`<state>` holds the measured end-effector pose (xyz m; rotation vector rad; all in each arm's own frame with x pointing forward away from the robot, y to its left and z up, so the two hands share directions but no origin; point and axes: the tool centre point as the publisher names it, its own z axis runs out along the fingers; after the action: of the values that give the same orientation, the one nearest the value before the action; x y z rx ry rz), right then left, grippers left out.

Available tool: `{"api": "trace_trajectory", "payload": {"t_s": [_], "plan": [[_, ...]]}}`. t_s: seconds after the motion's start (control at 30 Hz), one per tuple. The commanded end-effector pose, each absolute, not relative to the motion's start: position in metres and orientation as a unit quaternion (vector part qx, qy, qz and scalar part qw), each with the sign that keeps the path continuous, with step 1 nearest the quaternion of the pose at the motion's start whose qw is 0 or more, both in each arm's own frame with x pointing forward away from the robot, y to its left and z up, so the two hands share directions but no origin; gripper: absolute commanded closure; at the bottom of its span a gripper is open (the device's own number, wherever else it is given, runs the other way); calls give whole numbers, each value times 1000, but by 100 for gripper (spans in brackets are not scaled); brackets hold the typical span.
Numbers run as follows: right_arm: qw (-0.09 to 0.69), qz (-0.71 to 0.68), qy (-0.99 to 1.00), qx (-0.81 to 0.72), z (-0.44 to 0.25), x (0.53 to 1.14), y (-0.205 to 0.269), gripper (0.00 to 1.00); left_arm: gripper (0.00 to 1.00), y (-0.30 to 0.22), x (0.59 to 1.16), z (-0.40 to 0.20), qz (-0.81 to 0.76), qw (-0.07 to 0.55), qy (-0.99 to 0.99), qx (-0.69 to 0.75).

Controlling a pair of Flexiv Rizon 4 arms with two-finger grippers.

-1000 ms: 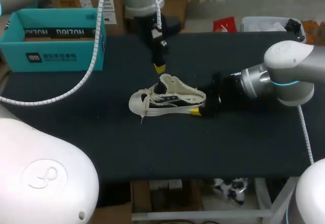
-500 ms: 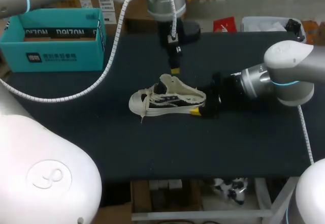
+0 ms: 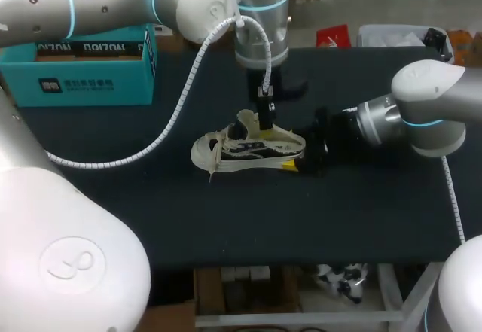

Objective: Open the shoe tongue, take the insole out of the shoe, put the insole back into the shoe, and pack the shoe into the shoebox

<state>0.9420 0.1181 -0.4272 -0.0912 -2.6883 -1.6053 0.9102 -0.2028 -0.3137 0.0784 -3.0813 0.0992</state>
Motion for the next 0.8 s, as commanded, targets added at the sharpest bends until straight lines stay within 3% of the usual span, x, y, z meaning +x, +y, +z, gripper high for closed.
{"api": "trace_trajectory", "payload": {"t_s": [0.03,0.8], "plan": [[5,-513,-858,-29,-430,942,119,100,100,-200,912,-339,34,38,-998,20],[5,-513,-858,-29,-430,942,119,100,100,-175,901,-372,20,21,-999,27]]}}
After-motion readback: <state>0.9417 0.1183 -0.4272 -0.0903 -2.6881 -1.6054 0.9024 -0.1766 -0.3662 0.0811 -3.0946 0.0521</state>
